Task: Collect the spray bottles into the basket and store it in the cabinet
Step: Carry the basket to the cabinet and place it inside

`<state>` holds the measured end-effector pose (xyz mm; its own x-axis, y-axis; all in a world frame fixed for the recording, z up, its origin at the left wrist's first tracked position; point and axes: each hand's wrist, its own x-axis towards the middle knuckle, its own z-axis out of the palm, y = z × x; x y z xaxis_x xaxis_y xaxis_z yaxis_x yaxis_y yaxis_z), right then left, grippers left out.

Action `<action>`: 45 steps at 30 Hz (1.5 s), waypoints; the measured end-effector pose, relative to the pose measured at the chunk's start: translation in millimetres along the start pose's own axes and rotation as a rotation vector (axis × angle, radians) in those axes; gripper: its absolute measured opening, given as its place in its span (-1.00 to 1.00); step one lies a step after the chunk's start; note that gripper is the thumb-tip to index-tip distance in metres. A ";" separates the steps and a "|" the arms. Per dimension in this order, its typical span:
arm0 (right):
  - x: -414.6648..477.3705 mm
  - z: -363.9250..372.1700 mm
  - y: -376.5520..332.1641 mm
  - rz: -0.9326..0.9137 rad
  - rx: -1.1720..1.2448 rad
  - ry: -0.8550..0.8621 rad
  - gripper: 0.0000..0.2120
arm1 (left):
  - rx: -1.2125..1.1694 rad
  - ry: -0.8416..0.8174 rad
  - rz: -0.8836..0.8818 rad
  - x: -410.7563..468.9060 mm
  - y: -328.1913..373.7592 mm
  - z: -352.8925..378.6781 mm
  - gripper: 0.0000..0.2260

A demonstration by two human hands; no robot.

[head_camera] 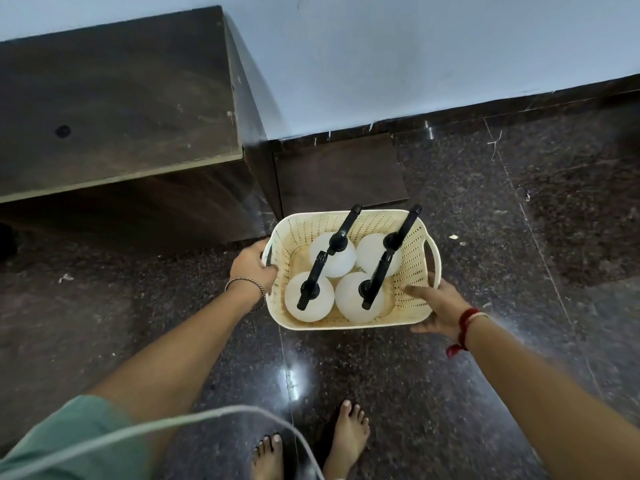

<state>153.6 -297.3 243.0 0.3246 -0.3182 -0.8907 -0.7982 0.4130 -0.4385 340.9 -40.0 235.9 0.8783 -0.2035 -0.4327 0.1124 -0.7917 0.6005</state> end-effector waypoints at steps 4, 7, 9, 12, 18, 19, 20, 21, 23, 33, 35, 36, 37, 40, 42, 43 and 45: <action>12.3 3.3 0.8 0.074 0.029 0.023 -0.63 | -0.050 -0.010 0.001 2.8 -0.7 5.6 -0.59; 16.3 7.2 8.5 0.102 0.005 0.076 -0.68 | 0.021 -0.032 0.045 5.1 0.5 8.4 -0.59; 15.5 8.5 14.2 0.092 0.016 0.092 -0.63 | 0.094 -0.060 0.064 8.6 2.6 6.3 -0.60; 9.6 10.2 20.3 0.057 0.076 0.109 -0.57 | 0.249 -0.146 0.069 16.6 11.3 0.5 -0.74; 9.6 9.1 28.5 0.060 0.153 0.175 -0.56 | 0.885 0.075 0.596 44.1 57.1 -43.1 -0.53; 11.8 8.3 29.4 0.058 0.165 0.191 -0.57 | 1.099 0.136 0.715 50.4 63.4 -50.7 -0.52; 13.1 5.3 30.8 0.061 0.174 0.206 -0.57 | 1.311 0.182 0.755 56.5 70.4 -55.2 -0.49; 14.2 3.2 32.4 0.064 0.181 0.212 -0.56 | 1.504 0.220 0.722 61.7 76.6 -59.4 -0.45; 13.6 -2.0 35.9 0.071 0.196 0.213 -0.57 | 1.729 0.235 0.567 65.4 88.0 -62.0 -0.45; -2.8 -24.5 38.5 0.038 0.259 0.251 -0.56 | 1.801 0.214 0.522 53.4 105.4 -52.6 -0.69; -6.2 -28.7 38.5 0.033 0.272 0.257 -0.55 | 1.655 0.197 0.528 48.3 108.6 -52.9 -0.73; -7.8 -30.1 38.3 0.028 0.278 0.259 -0.56 | 1.599 0.184 0.531 43.8 109.2 -53.4 -0.77; -9.1 -31.3 39.1 0.027 0.284 0.260 -0.55 | 1.561 0.167 0.541 38.2 108.3 -53.4 -0.82; -11.2 -31.9 41.5 0.038 0.283 0.281 -0.56 | 1.483 0.007 0.492 19.6 97.7 -46.2 -0.88; -11.2 -29.7 41.9 0.046 0.267 0.301 -0.58 | 1.402 -0.120 0.393 7.7 85.7 -40.6 -0.83; -11.1 -26.8 41.8 0.052 0.260 0.309 -0.58 | 1.369 -0.183 0.323 2.8 78.0 -39.0 -0.80; -11.5 -17.5 40.9 0.062 0.235 0.332 -0.60 | 1.301 -0.330 0.118 -5.5 59.2 -37.4 -0.74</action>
<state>108.3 -291.6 237.4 0.0675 -0.5288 -0.8461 -0.6607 0.6117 -0.4351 360.1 -64.2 299.0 0.6791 -0.2903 -0.6742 -0.6365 -0.6903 -0.3440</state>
